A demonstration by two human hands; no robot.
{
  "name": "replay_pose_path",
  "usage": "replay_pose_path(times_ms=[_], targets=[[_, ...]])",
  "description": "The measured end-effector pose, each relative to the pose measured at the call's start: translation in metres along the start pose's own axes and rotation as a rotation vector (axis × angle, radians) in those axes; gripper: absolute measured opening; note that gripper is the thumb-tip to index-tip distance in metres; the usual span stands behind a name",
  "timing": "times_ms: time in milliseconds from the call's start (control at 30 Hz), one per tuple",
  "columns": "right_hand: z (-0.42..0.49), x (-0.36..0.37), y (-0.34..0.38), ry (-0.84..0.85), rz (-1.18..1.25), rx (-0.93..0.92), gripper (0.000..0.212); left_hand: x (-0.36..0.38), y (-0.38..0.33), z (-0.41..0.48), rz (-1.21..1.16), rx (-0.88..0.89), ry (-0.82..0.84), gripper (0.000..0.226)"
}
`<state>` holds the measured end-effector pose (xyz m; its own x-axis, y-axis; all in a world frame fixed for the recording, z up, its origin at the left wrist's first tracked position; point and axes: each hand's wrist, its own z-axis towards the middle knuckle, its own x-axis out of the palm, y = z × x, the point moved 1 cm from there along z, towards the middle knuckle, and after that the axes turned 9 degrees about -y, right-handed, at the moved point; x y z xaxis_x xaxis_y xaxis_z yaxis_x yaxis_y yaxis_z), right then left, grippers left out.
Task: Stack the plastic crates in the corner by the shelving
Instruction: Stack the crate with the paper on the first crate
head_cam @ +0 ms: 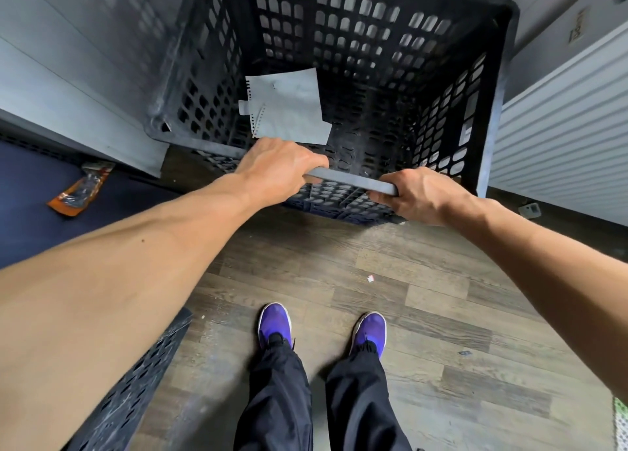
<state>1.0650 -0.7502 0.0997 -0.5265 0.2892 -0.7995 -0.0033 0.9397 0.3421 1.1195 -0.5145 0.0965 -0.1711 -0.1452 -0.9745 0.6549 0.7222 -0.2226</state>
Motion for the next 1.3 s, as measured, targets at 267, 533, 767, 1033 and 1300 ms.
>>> replay_pose_path(times_ms=[267, 533, 767, 1033, 1300], targets=[[0.003, 0.002, -0.006, -0.027, -0.061, -0.026, 0.027, -0.001, -0.003, 0.001, -0.037, -0.078, 0.01, 0.021], [0.003, 0.006, 0.001, -0.101, -0.116, 0.048, 0.025, 0.003, -0.001, 0.002, -0.019, -0.105, 0.018, 0.021], [-0.001, 0.008, 0.001, -0.17, -0.13, 0.035, 0.03, 0.023, -0.027, -0.005, 0.118, -0.329, -0.152, 0.034], [-0.003, 0.011, 0.005, -0.206, -0.155, 0.109, 0.032, 0.025, -0.038, -0.009, 0.051, -0.378, -0.197, 0.031], [-0.012, 0.016, 0.002, -0.297, -0.2, 0.149, 0.044, 0.008, 0.006, -0.027, 0.026, -0.378, -0.137, 0.037]])
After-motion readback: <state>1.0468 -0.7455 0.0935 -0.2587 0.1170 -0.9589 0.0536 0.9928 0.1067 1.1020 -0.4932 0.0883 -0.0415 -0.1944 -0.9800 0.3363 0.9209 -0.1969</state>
